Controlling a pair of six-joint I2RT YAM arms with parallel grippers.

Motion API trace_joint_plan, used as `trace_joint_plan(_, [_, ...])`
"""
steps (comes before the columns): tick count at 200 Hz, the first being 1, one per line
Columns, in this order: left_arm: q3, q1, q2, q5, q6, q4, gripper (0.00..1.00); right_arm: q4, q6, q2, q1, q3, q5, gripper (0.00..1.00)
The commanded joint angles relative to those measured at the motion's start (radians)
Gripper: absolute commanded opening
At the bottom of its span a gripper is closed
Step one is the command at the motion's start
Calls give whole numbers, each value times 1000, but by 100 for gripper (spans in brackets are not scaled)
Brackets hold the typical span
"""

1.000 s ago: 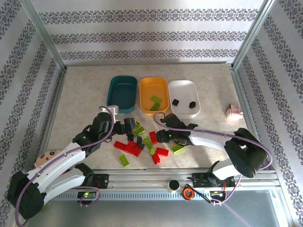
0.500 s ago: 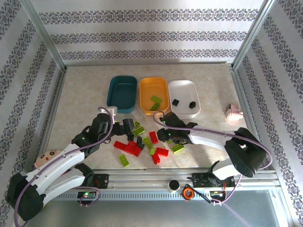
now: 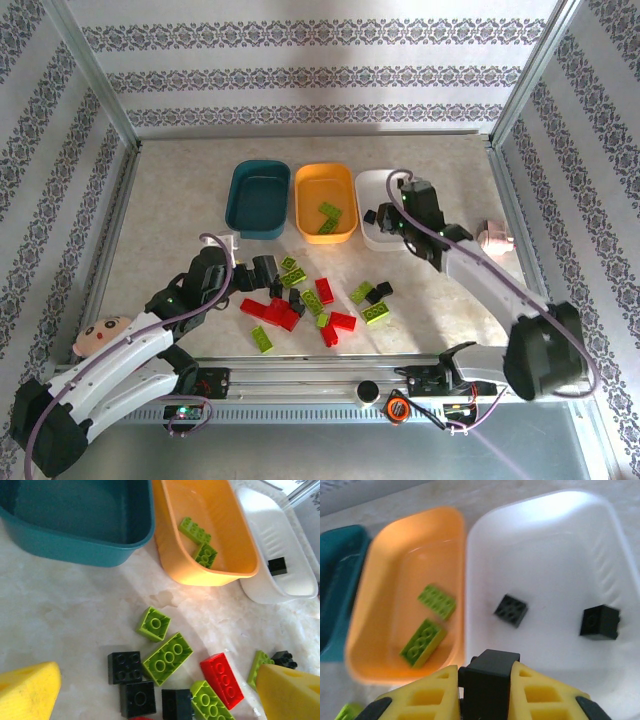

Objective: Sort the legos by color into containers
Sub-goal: Place the lego in the container.

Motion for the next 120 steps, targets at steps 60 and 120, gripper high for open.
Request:
trace_joint_plan(60, [-75,3,-76,-85,-84,-94,100,2,16,344,-63,190,64,40])
trace_joint_plan(120, [-88,3,-85,-100,-96,-99,100,7,4,219,-16,157,5,68])
